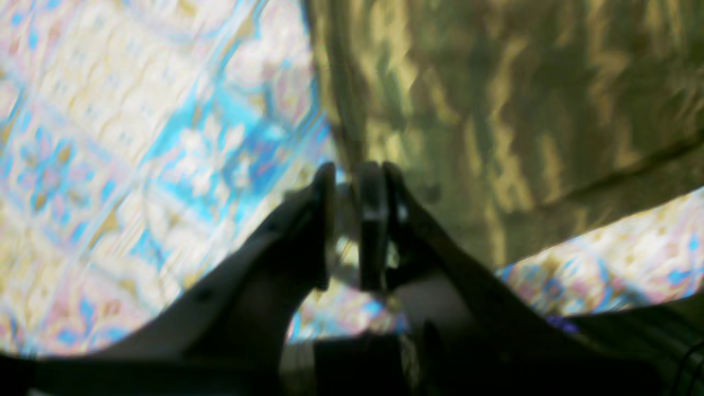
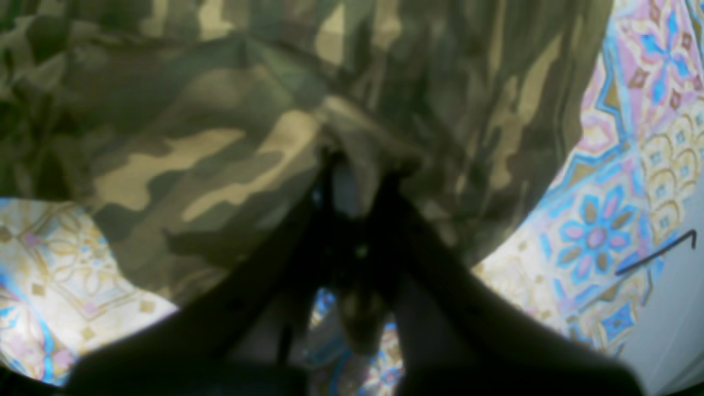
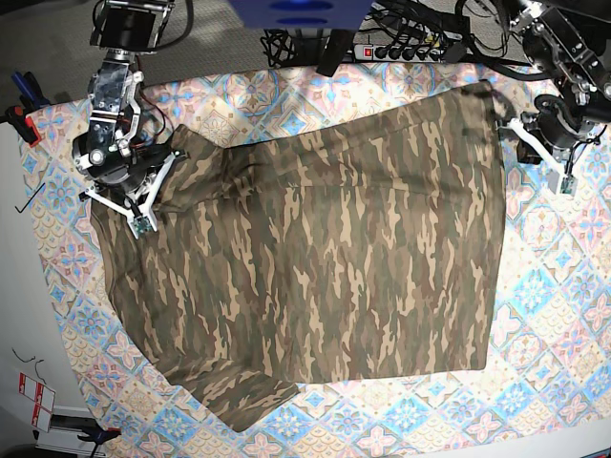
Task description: Fold the T-shirt properly
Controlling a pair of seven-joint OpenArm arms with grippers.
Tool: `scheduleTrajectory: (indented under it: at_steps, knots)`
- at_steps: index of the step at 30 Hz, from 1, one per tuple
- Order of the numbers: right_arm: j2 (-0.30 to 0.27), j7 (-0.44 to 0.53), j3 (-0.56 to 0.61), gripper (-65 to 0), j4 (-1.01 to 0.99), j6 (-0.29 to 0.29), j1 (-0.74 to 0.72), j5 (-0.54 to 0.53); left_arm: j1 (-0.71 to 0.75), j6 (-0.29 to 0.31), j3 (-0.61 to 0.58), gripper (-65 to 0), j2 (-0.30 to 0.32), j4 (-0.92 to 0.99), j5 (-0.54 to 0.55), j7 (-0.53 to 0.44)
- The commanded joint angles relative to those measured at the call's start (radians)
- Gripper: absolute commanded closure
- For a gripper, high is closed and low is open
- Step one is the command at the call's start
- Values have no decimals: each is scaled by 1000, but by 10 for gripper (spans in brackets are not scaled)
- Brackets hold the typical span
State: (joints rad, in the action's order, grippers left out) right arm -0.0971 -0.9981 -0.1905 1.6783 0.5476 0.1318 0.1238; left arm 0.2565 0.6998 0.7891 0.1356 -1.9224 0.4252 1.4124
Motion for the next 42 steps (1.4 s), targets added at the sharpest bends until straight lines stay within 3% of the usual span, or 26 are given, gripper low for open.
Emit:
scheduleTrajectory:
  at_steps: [1, 8, 10, 14, 16, 18, 22, 28, 42]
  knots:
    - [-8, 12, -4, -2, 21, -2, -13, -3, -6, -2, -1, -63, 14, -24, 14, -16]
    - [-8, 12, -4, -2, 18, -2, -13, -3, 37, -2, -3, -79, 8, -24, 14, -16]
    - [-8, 12, -4, -2, 16, -2, -13, -3, 76, -2, -3, -139, 8, -18, 14, -16]
    - [-8, 11, 1, -2, 15, -2, -13, -3, 131, -2, 3, -374, 12, 13, 13, -16]
    - [-8, 11, 3, -2, 13, -2, -13, -3, 163, -2, 3, -419, 12, 31, 13, -16]
    - [-8, 11, 4, -2, 12, -2, -13, -3, 191, -2, -3, -411, 9, 50, 13, -16]
    - [-8, 8, 4, -2, 12, -2, -13, -3, 201, -2, -9, -389, 12, 183, 13, -114]
    - [-8, 8, 4, -2, 13, -2, -13, -3, 200, -2, -129, -348, 48, 335, 22, -246]
    - [-8, 8, 4, -2, 19, -2, 4, -3, 171, -2, -182, -335, -17, 341, 13, -259]
